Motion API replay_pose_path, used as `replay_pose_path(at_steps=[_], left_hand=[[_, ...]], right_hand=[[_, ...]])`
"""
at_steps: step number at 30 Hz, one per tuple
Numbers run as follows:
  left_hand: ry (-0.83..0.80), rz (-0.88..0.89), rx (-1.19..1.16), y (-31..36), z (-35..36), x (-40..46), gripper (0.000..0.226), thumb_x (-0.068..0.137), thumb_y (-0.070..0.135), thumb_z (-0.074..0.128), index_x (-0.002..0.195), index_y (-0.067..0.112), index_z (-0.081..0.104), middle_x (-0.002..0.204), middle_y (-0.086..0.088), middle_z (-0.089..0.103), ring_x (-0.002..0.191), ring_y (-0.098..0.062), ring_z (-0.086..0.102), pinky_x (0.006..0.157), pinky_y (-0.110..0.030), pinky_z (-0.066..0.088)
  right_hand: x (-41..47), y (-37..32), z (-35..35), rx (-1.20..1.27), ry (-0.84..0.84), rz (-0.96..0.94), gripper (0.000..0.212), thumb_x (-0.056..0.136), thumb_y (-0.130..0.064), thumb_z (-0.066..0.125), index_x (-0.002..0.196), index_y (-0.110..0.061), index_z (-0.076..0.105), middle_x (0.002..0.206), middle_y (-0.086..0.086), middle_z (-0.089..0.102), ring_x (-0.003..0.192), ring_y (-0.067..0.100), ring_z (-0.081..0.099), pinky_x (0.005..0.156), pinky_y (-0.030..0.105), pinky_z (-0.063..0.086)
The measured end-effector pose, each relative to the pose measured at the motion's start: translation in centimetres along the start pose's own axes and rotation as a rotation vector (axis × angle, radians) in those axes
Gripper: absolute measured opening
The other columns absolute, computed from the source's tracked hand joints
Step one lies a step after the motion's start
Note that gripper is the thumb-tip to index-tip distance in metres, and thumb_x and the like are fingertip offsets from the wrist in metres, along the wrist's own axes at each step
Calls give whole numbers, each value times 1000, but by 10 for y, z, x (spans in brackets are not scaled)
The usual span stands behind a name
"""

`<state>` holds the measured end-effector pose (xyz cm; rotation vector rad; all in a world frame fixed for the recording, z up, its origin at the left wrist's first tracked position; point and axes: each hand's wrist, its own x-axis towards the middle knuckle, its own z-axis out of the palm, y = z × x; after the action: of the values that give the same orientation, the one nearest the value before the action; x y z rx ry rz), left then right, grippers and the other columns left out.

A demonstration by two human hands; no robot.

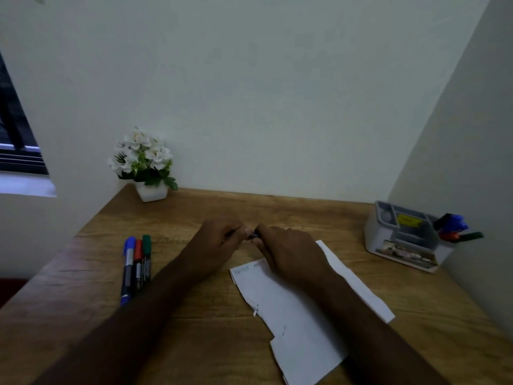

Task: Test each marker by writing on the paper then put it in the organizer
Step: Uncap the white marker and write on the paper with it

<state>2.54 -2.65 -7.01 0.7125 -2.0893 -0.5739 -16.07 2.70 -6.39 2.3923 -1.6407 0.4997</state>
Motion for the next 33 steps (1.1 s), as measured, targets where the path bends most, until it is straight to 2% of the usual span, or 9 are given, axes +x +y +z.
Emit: replay_pose_path(at_steps=[5,9,16,20,24,26,28,30,33], left_hand=[[-54,22,-14,-6,2,0,35,95,30,49,66,15,62,60,-1,58,55,-16,52,54,-35,41],[-68,21,-8,-3,1,-1,27,93,28,52,71,41,59,62,10,58,59,-12,55,55,-25,40],[-102,-27,6,-5,-2,-3,24,92,29,53,88,19,74,67,17,61,66,-2,57,58,-11,37],[-95,-67,55,-5,-9,-3,26,92,36,51,95,23,73,82,12,69,75,-6,61,64,-26,46],[-40,-185,145,-19,-16,-6,22,88,47,53,95,33,70,90,21,67,84,1,58,84,-43,46],[-84,-237,206,-20,-15,-8,16,88,47,57,92,35,68,93,21,64,92,2,54,94,-46,38],[-159,-275,266,-17,-14,-8,13,88,45,61,89,34,67,95,19,62,98,0,51,100,-44,30],[-218,-279,313,-18,-14,-8,15,86,48,62,89,34,65,96,19,61,99,-1,51,102,-45,29],[-261,-273,289,-22,-15,-8,24,78,57,61,90,36,63,95,20,60,97,-2,53,100,-50,37]], right_hand=[[-1,-2,2,14,-64,2,31,104,-50,28,106,-25,47,87,-4,66,65,18,56,59,34,44],[-1,-2,5,20,-60,-22,31,104,-51,27,107,-27,46,77,-6,59,60,14,48,58,32,41],[-6,1,7,-31,0,-35,45,99,-61,16,107,-31,49,67,-4,60,52,16,52,54,34,48],[-8,0,3,68,8,43,34,102,-53,30,127,-34,44,98,-6,71,80,15,66,70,35,53],[-15,8,-14,320,156,40,45,99,-6,44,137,-31,45,114,-13,61,92,2,62,76,15,47],[-18,12,-16,492,283,28,40,92,8,44,120,-16,60,106,-6,64,83,9,65,73,24,53],[-20,10,-16,948,336,143,26,90,6,42,103,1,64,98,9,69,80,24,70,73,41,58],[-22,6,-18,1390,270,243,31,85,0,41,109,8,58,104,23,69,92,38,69,83,50,56],[-25,0,-17,1430,191,209,32,93,-14,55,117,4,44,103,27,69,92,42,68,79,46,57]])
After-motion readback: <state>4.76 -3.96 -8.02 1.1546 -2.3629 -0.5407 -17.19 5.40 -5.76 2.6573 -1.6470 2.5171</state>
